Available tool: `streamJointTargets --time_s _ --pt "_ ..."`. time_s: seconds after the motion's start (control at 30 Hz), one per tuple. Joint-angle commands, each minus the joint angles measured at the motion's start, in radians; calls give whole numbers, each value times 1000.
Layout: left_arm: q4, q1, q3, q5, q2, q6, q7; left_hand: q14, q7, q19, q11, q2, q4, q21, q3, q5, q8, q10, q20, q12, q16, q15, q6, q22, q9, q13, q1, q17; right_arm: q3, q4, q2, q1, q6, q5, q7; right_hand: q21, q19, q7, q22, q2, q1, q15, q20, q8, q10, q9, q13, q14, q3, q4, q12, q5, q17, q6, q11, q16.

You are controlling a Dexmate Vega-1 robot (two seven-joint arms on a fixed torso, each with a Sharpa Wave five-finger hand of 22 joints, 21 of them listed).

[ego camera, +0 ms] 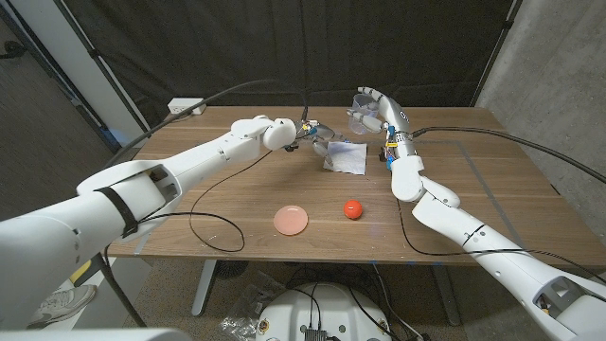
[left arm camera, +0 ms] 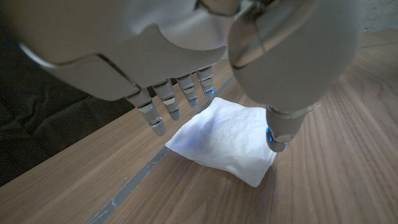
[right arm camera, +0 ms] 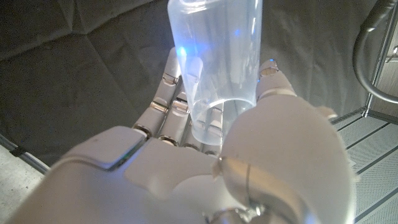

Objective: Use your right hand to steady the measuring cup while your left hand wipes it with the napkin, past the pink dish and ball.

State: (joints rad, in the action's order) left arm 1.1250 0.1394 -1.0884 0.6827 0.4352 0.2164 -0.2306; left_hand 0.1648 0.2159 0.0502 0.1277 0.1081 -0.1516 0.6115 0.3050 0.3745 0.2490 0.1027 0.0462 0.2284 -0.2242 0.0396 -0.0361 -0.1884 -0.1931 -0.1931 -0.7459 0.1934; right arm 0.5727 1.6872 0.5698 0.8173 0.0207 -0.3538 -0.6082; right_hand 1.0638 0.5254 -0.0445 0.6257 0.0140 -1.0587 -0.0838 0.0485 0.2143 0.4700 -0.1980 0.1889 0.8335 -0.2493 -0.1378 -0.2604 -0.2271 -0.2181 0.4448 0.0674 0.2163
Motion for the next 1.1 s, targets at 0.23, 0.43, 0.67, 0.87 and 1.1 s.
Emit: streamJointTargets --time_s 0.23,0.43,0.67,0.87,1.1 --pt "-31 1 -43 46 -17 -25 40 30 -1 28 4 -23 6 12 -2 17 -1 22 -5 -2 -11 81 -19 -4 -3 -1 -17 5 -2 -6 -3 2 -9 4 4 15 -6 2 6 137 -151 -149 167 -4 14 -2 1 17 5 3 4 0 -1 10 -1 0" --pt "-17 15 -53 84 -8 -50 95 74 -9 59 12 -31 11 20 -7 26 11 72 -10 9 -22 92 -70 -5 -3 -1 -36 5 -2 -8 -5 1 -10 5 3 22 -10 2 8 136 -150 -148 167 -5 14 -2 1 16 7 4 6 1 -1 11 -1 -1" --pt "-7 30 -68 133 4 -74 160 145 -14 100 19 -44 14 32 -11 28 23 139 -21 19 -39 113 -129 -5 -3 -1 -64 7 0 -15 -7 -3 -16 4 3 28 -14 2 9 136 -150 -149 167 -6 16 -2 2 18 9 6 7 1 -2 11 -1 -1" --pt "-16 40 -77 158 7 -81 212 211 -22 132 29 -56 18 41 -15 22 42 215 -29 32 -56 135 -205 -4 -1 -1 -86 10 3 -20 -6 -6 -18 2 5 37 -19 3 12 135 -150 -149 167 -7 16 -2 2 18 11 7 10 2 -2 11 1 -2" --pt "-37 41 -81 161 3 -78 240 287 -59 169 46 -75 28 54 -22 6 74 354 -41 53 -69 153 -338 -5 2 0 -110 11 5 -29 -9 -12 -19 1 5 44 -24 0 14 133 -151 -148 167 -8 15 -3 2 17 13 7 13 3 -2 11 4 -3"
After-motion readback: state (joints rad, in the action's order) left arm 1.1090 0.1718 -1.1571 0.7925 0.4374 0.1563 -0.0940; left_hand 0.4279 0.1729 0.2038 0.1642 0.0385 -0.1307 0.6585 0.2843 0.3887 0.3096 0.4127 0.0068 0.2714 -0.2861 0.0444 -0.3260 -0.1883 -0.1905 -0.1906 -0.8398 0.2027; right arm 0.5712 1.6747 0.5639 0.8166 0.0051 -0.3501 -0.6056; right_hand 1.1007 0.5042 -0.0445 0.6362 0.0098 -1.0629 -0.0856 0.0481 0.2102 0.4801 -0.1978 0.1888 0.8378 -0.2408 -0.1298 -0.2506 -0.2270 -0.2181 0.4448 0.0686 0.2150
